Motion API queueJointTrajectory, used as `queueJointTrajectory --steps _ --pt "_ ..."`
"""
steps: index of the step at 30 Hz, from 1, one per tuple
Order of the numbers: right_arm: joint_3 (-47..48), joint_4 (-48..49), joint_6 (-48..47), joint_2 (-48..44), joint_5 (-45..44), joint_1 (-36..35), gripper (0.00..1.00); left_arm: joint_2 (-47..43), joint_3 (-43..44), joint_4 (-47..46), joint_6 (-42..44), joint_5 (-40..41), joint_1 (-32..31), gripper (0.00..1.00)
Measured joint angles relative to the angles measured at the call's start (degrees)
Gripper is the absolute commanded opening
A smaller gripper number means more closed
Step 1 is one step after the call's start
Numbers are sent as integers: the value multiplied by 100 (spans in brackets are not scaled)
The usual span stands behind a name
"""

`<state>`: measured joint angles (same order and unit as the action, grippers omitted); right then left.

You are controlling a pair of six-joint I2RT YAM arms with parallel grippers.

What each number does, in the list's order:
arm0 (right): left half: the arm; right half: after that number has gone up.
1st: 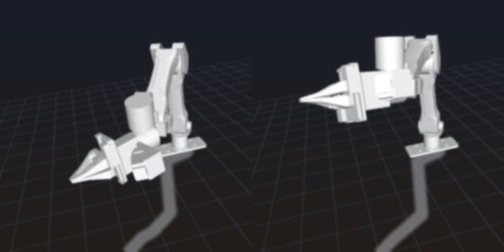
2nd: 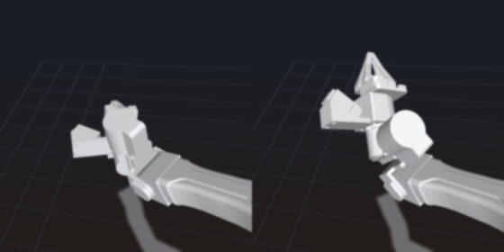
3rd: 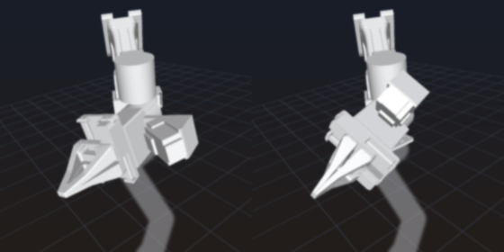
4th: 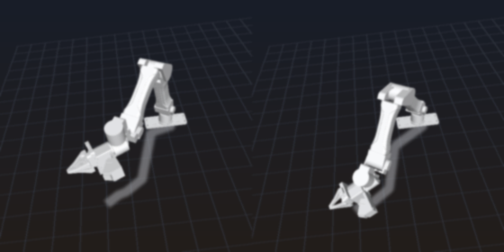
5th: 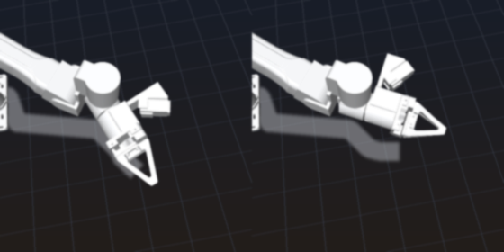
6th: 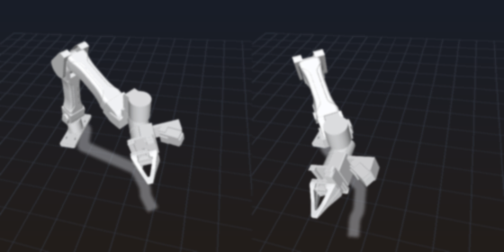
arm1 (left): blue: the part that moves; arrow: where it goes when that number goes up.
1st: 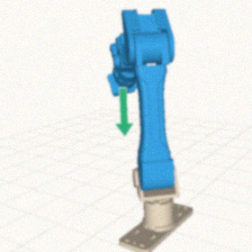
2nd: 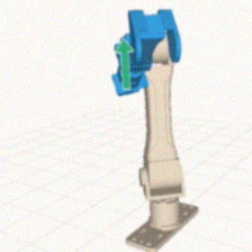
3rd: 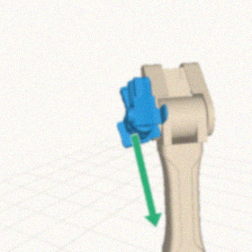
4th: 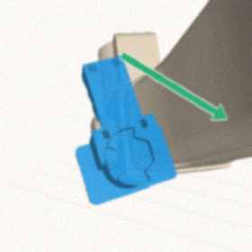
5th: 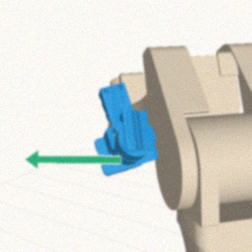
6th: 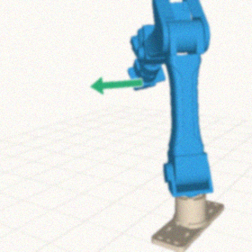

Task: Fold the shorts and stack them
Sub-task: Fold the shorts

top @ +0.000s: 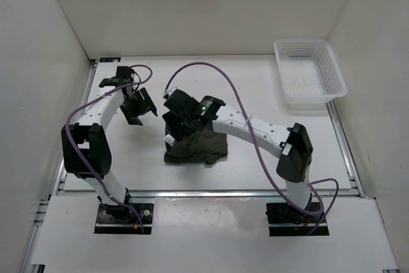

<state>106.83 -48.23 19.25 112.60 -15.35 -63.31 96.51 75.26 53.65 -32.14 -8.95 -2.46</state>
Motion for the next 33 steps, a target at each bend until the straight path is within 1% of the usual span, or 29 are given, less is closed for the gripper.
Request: queueJointTrajectory --steps 1,2,3,4,5,6,7,8,9,11,12,14,15,17,18,19,20,22,23,27,30,33 --pt "-153 66 42 -195 35 46 63 -26 87 28 24 4 -66 68" --pt "-326 103 107 -407 61 107 44 -48 166 48 52 22 -146 62" --pt "-514 146 151 -643 85 192 34 -76 216 61 94 22 -234 56" --pt "-739 205 240 -892 103 306 24 -96 249 90 140 17 -337 48" --pt "-977 280 334 -1139 118 428 12 -105 275 122 186 9 -442 46" --pt "-1217 315 442 -1377 122 581 10 -105 293 153 238 -4 -560 46" --pt "-1471 380 564 -1591 164 748 10 -105 308 179 293 -13 -699 48" --pt "-1744 472 671 -1786 199 916 10 -105 332 205 334 -9 -855 55" --pt "-2070 590 796 -1985 258 1119 16 -105 369 236 380 -9 -1014 84" --pt "-2638 640 1016 -2277 396 1502 21 -66 549 317 442 -13 -1405 100" --pt "-2846 638 1099 -2356 433 1700 26 -7 699 337 463 9 -1593 100" --pt "-3123 638 1213 -2415 518 1982 27 197 1029 337 461 39 -1954 100" --pt "-3209 640 1241 -2417 544 2079 30 343 1191 326 472 55 -2105 100" --pt "-3298 640 1322 -2417 612 2205 31 658 1438 299 472 74 -2361 92" --pt "-3320 656 1342 -2430 643 2247 31 859 1537 297 472 94 -2461 86" --pt "-3327 656 1346 -2455 658 2282 31 1049 1600 297 468 114 -2522 77" --pt "-3327 658 1360 -2487 673 2315 31 1244 1652 304 457 144 -2557 51" --pt "-3327 682 1366 -2568 697 2365 32 1604 1740 343 428 234 -2575 20" --pt "-3327 684 1364 -2601 699 2387 32 1746 1762 361 426 284 -2573 10" --pt "-3327 684 1357 -2664 715 2448 32 1818 1797 557 372 507 -2498 10" --pt "-3327 684 1329 -2664 721 2468 32 1537 1779 638 317 586 -2345 10" --pt "-3322 682 1300 -2664 721 2468 32 1084 1569 627 271 592 -2048 10"
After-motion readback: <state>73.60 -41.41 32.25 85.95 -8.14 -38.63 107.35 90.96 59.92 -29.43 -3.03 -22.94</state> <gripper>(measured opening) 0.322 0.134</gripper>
